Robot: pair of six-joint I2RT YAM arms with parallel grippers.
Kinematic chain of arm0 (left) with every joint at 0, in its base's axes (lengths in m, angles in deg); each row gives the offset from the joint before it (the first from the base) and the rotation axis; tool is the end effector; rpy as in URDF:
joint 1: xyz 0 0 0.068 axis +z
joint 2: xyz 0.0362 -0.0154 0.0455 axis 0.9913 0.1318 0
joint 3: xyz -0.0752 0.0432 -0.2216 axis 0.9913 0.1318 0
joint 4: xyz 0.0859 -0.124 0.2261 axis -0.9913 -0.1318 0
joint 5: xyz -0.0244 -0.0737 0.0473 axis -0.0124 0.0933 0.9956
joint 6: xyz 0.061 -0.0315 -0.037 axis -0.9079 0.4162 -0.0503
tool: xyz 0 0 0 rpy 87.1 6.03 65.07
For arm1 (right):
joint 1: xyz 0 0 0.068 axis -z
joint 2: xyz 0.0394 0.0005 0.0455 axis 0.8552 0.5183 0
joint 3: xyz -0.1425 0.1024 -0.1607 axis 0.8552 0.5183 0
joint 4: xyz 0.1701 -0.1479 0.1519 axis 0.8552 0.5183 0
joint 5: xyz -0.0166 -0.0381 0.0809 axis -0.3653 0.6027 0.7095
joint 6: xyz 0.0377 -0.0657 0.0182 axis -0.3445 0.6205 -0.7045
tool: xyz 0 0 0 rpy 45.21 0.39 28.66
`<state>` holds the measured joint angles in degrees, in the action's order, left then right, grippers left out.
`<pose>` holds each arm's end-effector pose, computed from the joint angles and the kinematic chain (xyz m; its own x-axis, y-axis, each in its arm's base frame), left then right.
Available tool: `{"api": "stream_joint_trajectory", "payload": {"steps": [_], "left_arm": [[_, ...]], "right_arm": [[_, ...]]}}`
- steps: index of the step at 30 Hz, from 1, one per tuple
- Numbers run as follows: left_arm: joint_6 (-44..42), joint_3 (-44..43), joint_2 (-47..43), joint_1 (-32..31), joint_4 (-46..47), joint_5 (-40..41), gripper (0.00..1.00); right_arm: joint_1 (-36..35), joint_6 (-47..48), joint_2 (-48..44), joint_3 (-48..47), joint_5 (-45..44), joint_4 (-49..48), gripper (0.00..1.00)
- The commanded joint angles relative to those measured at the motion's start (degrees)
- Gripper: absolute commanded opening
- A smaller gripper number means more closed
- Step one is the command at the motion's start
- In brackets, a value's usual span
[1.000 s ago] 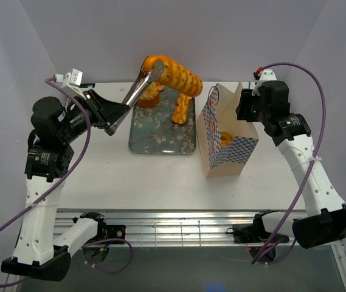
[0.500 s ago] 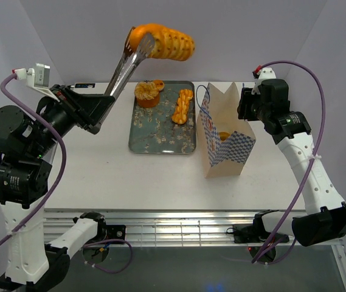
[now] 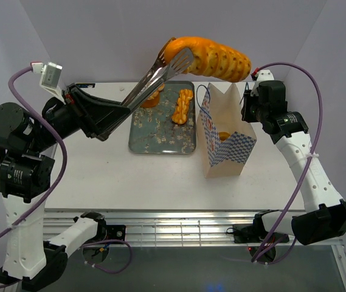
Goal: Place the fake bread into the paper bag
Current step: Place the fake bread in the paper bag.
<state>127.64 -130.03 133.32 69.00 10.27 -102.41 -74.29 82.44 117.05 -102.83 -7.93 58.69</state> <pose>0.1452 -0.0830 0.5479 -0.3640 -0.3738 -0.8531 0.7783 0.3810 -0.4991 0.3102 0.0747 0.3591 -0.4637 -0.0309 -0.8854 -0.0799 0.9968 0.0071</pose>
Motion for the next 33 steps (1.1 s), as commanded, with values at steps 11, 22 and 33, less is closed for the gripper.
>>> {"api": "stream_joint_trajectory", "payload": {"steps": [11,22,33], "left_arm": [[-0.3,2.7,-8.1,-3.8,3.9,0.3,0.0],[-6.8,5.7,-10.9,-4.2,-5.7,7.6,0.0],[-8.7,7.4,-13.3,-4.6,-9.7,9.6,0.0]], "right_arm": [[-0.1,-1.6,0.8,0.7,-2.5,-1.2,0.16],[-0.1,-1.8,1.2,0.8,-3.1,-1.1,0.14],[-0.1,-1.7,2.4,0.1,-4.1,-1.2,0.14]]}}
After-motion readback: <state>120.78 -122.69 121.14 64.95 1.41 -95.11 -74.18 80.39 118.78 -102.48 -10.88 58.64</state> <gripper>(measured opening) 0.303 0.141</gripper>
